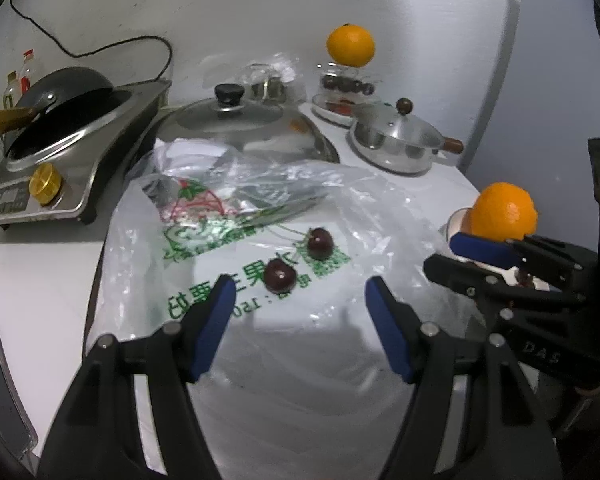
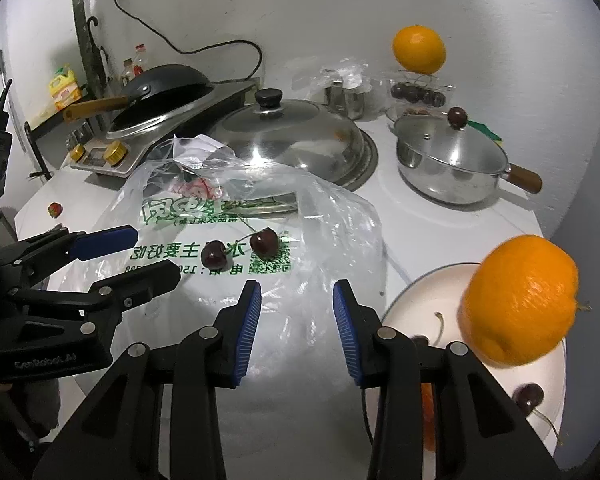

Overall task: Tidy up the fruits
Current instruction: 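Move both open grippers back over the cherries on the bag, then close the right gripper on a dark cherry while the left gripper grasps another cherry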

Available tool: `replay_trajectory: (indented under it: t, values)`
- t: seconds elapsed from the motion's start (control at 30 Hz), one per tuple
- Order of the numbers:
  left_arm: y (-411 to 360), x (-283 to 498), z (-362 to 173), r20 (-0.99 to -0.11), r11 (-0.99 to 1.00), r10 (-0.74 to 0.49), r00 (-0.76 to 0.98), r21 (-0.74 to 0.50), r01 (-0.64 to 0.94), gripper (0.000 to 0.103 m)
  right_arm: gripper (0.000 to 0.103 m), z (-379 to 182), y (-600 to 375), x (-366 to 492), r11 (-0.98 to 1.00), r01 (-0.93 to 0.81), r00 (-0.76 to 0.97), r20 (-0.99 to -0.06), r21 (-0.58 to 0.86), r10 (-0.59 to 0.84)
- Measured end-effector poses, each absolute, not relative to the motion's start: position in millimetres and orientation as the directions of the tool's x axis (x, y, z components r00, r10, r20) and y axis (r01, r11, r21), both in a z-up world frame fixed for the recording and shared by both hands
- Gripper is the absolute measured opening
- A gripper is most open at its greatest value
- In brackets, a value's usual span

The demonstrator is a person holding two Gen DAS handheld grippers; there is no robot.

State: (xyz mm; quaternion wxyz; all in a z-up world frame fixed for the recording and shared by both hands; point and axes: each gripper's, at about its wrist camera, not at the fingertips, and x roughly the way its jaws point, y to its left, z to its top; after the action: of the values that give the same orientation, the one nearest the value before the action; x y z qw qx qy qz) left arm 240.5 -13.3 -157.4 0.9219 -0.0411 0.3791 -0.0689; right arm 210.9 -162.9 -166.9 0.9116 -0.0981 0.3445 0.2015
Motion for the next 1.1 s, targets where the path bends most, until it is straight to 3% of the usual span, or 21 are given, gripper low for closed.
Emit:
replay_trajectory:
  t: [1.1]
  values:
    - [35, 282, -191, -0.724, 0.978, -0.151, 0.673, -0.208, -0.004, 0.069, 0.04, -201, -106, 281, 0.863, -0.502, 0.609, -0.734, -0.063, 0.301]
